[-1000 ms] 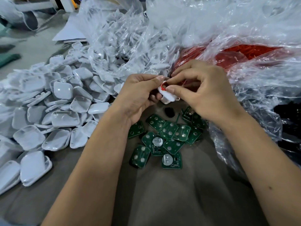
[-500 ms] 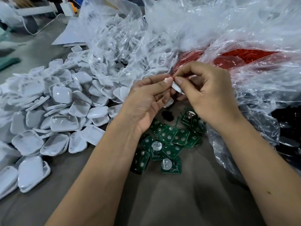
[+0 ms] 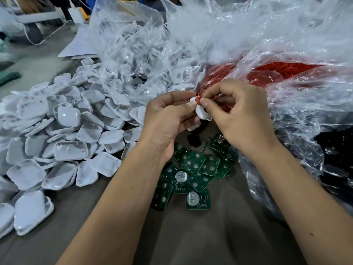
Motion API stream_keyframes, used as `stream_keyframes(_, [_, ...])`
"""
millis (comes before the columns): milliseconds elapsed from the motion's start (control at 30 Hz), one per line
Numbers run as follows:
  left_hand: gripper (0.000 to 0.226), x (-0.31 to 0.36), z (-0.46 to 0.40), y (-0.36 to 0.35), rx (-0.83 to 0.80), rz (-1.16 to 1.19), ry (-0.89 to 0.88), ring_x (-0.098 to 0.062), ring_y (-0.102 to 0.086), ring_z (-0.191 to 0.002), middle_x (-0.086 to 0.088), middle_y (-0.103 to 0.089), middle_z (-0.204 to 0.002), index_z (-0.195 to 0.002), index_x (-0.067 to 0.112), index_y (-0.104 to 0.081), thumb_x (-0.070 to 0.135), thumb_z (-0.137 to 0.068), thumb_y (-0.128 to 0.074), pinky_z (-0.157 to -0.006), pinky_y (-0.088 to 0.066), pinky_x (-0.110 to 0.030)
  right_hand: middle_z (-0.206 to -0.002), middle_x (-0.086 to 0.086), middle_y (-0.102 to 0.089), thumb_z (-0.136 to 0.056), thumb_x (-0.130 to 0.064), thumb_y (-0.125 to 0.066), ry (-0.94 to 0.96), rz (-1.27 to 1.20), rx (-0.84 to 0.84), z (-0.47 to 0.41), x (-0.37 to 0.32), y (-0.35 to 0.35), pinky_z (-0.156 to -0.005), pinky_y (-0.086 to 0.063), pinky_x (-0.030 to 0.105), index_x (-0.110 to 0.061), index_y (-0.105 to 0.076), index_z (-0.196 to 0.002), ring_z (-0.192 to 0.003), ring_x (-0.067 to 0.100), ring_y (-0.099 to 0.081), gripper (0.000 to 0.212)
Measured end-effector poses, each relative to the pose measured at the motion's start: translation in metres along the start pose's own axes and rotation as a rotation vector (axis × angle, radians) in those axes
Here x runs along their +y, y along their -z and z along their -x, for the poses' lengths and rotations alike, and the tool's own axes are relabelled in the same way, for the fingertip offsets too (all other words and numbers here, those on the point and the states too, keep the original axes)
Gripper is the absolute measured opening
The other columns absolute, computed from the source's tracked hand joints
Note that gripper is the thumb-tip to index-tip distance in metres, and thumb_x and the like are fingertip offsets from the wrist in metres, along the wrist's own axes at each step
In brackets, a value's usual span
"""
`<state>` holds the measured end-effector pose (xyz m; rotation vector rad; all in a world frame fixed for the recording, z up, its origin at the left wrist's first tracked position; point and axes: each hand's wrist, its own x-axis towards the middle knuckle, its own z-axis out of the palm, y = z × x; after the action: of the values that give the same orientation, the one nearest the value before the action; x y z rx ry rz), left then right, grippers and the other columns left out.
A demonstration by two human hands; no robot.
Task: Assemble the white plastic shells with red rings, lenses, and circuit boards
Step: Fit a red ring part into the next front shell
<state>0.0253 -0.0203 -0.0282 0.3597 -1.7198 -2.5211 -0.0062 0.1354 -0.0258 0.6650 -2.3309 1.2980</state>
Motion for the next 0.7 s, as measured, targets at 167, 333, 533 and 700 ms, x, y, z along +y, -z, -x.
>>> stream_keyframes(167, [0.016, -0.0006, 0.0008, -0.0004, -0.008, 0.037, 0.003, -0.022, -0.073, -0.085, -0.016, -0.077, -0.095, -0.104, 0.002, -0.074, -0.005, -0.091, -0.069, -0.071, -0.061, -0.028, -0.091, -0.003, -0.074, -0.089, -0.014, -0.078, 0.159, 0.094, 0.033, 0.0004, -0.0016, -0.0002, -0.073, -0.056, 0.032, -0.012, -0.078, -0.089, -0.082, 0.01, -0.069, 0.001])
stream_keyframes(333, [0.014, 0.0006, 0.0012, 0.001, -0.01, 0.033, -0.028, -0.02, -0.075, -0.084, -0.013, -0.078, -0.094, -0.102, 0.004, -0.076, -0.002, -0.09, -0.071, -0.071, -0.06, -0.028, -0.09, -0.003, -0.074, -0.088, -0.013, -0.082, 0.191, 0.103, 0.058, -0.0002, -0.001, 0.0005, -0.075, -0.056, 0.03, -0.011, -0.08, -0.091, -0.082, 0.01, -0.069, 0.004])
stream_keyframes(533, [0.013, 0.0016, 0.0024, 0.0014, 0.011, 0.0, -0.049, -0.019, -0.075, -0.079, -0.012, -0.079, -0.091, -0.1, 0.006, -0.078, 0.001, -0.09, -0.072, -0.069, -0.06, -0.028, -0.087, -0.005, -0.076, -0.084, -0.014, -0.086, 0.153, 0.06, 0.063, 0.0006, -0.0019, 0.0005, -0.073, -0.057, 0.022, -0.012, -0.082, -0.089, -0.078, 0.005, -0.069, 0.006])
stream_keyframes(700, [0.015, 0.0023, 0.0027, 0.0011, 0.003, 0.023, -0.033, -0.02, -0.073, -0.083, -0.014, -0.078, -0.096, -0.104, 0.005, -0.078, 0.003, -0.09, -0.072, -0.069, -0.059, -0.027, -0.086, -0.005, -0.077, -0.082, -0.016, -0.088, 0.112, -0.033, 0.09, 0.002, -0.0035, 0.0025, -0.068, -0.061, 0.031, -0.011, -0.082, -0.09, -0.076, 0.006, -0.073, 0.012])
